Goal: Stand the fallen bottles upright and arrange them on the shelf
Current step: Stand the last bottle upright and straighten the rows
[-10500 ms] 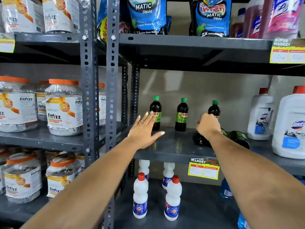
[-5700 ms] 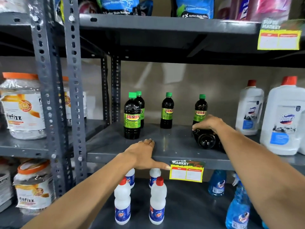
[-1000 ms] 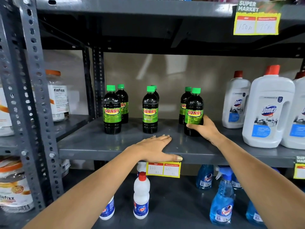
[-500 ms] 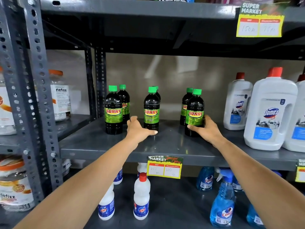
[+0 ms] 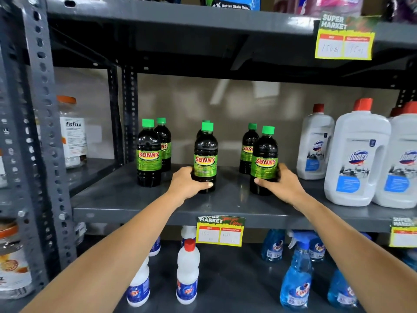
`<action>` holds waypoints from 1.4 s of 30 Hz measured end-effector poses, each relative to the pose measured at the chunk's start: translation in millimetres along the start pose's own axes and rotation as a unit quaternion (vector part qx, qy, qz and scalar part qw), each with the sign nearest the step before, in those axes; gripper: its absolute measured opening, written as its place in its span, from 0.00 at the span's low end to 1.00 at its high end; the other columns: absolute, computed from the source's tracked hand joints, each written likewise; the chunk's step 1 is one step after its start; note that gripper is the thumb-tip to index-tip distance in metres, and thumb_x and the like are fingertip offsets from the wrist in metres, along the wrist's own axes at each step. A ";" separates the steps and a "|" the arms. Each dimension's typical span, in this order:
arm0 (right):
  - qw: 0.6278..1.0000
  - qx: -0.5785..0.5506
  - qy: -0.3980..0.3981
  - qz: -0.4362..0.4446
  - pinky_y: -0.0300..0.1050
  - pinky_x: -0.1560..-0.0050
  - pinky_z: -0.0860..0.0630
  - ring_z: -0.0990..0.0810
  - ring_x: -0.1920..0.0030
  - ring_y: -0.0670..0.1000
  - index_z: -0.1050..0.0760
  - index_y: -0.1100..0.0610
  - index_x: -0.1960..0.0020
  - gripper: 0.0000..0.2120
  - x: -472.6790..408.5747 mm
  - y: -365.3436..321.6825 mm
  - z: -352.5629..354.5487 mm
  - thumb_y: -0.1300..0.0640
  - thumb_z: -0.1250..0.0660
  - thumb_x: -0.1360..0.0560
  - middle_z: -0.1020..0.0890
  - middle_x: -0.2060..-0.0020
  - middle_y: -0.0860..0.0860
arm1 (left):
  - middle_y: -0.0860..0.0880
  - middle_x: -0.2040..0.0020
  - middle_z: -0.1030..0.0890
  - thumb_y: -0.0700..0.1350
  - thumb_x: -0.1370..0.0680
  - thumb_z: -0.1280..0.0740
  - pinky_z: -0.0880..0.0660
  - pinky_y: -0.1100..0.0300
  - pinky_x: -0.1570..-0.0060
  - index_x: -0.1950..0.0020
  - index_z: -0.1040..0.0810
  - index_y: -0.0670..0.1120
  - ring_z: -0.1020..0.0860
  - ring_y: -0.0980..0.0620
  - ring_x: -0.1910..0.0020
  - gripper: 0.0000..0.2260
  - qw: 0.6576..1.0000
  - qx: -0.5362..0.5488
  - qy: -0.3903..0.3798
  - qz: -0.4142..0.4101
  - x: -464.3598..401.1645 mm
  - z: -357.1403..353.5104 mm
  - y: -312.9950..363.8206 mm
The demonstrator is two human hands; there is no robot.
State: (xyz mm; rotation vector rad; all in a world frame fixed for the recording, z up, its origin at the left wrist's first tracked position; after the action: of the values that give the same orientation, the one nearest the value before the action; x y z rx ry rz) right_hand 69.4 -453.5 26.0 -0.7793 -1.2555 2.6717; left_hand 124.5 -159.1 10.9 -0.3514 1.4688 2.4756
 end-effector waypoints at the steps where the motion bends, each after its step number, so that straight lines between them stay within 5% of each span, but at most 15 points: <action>1: 1.000 -0.001 -0.002 0.001 0.48 0.39 0.26 0.22 0.39 0.55 0.32 0.56 0.34 0.33 3.2 -0.2 1.1 0.47 0.22 0.34 0.20 0.38 0.54 | 0.46 0.42 0.19 0.47 0.33 0.20 0.29 0.59 0.47 0.38 0.22 0.45 0.23 0.51 0.46 0.26 1.000 -0.001 -0.005 -0.003 3.4 -0.3 0.9; 14: 1.000 -0.012 -0.003 -0.002 0.50 0.37 0.27 0.23 0.37 0.55 0.33 0.56 0.31 0.35 23.5 -4.8 1.2 0.46 0.24 0.32 0.22 0.36 0.53 | 0.46 0.39 0.20 0.48 0.31 0.21 0.31 0.60 0.46 0.35 0.24 0.45 0.25 0.51 0.45 0.26 1.000 0.005 -0.029 -0.012 24.8 2.8 7.1; 19: 1.000 -0.030 0.001 0.002 0.47 0.39 0.28 0.24 0.37 0.52 0.37 0.55 0.30 0.38 26.7 -7.6 2.1 0.45 0.24 0.32 0.23 0.37 0.50 | 0.49 0.41 0.20 0.55 0.32 0.22 0.29 0.59 0.46 0.34 0.24 0.44 0.23 0.49 0.39 0.30 0.999 -0.017 -0.030 -0.021 34.1 12.3 4.9; 24: 0.984 -0.085 0.148 0.049 0.48 0.36 0.29 0.25 0.39 0.50 0.40 0.52 0.26 0.41 40.3 -21.0 34.3 0.39 0.28 0.32 0.24 0.38 0.51 | 0.48 0.41 0.18 0.69 0.39 0.25 0.25 0.58 0.44 0.36 0.21 0.43 0.21 0.53 0.43 0.41 0.991 -0.117 0.035 -0.046 58.3 63.1 -4.8; 28: 0.950 -0.097 0.252 0.156 0.46 0.45 0.26 0.26 0.49 0.48 0.33 0.55 0.31 0.30 66.7 -61.9 43.2 0.45 0.29 0.28 0.24 0.44 0.53 | 0.51 0.48 0.16 0.79 0.41 0.37 0.26 0.58 0.51 0.43 0.17 0.49 0.20 0.51 0.46 0.42 0.960 -0.256 0.095 -0.059 76.0 128.1 -26.7; 30: 0.933 -0.099 0.266 0.221 0.45 0.48 0.25 0.25 0.50 0.49 0.30 0.57 0.35 0.24 81.2 -98.2 31.1 0.49 0.29 0.27 0.24 0.46 0.54 | 0.49 0.43 0.17 0.81 0.42 0.41 0.27 0.56 0.50 0.39 0.19 0.47 0.21 0.48 0.42 0.47 0.950 -0.298 0.084 -0.036 77.8 153.9 -41.1; 34: 0.901 -0.074 0.217 0.368 0.36 0.53 0.29 0.25 0.54 0.48 0.25 0.61 0.44 0.13 117.0 -184.1 -26.8 0.56 0.29 0.26 0.23 0.52 0.53 | 0.43 0.29 0.28 0.86 0.47 0.49 0.29 0.51 0.38 0.28 0.30 0.42 0.28 0.43 0.33 0.63 0.918 -0.391 -0.033 0.047 74.3 160.8 -74.7; 37: 0.907 -0.065 0.121 0.397 0.37 0.53 0.28 0.24 0.56 0.48 0.22 0.60 0.49 0.07 127.8 -225.6 -103.3 0.59 0.30 0.26 0.23 0.54 0.51 | 0.42 0.22 0.41 0.86 0.46 0.52 0.39 0.48 0.30 0.22 0.43 0.43 0.39 0.42 0.25 0.65 0.890 -0.442 -0.095 0.062 79.3 153.9 -83.0; 39: 0.936 -0.056 0.047 0.345 0.41 0.52 0.25 0.23 0.54 0.49 0.23 0.59 0.47 0.10 116.7 -231.1 -155.2 0.58 0.30 0.27 0.24 0.53 0.49 | 0.42 0.20 0.48 0.83 0.40 0.46 0.44 0.49 0.28 0.20 0.50 0.43 0.46 0.41 0.23 0.60 0.878 -0.458 -0.125 0.050 83.3 144.2 -79.0; 42: 0.984 -0.084 -0.031 0.156 0.45 0.40 0.27 0.24 0.40 0.54 0.32 0.60 0.34 0.25 82.2 -218.0 -202.9 0.58 0.28 0.27 0.25 0.42 0.54 | 0.42 0.20 0.47 0.80 0.39 0.40 0.42 0.50 0.29 0.20 0.50 0.43 0.45 0.42 0.23 0.59 0.878 -0.462 -0.124 0.030 85.4 145.7 -76.0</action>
State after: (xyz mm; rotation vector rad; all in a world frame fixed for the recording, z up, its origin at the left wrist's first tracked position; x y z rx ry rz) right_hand 67.3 -145.2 45.7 -0.9988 -1.5035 2.8779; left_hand 56.8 11.8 -11.6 -0.1212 0.1138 2.9625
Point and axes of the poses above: each hand's wrist, its own x-axis away from the middle knuckle, its own z-axis out of the back of the hand, y = z × x, the point moved 10 cm from there along -x, towards the middle knuckle
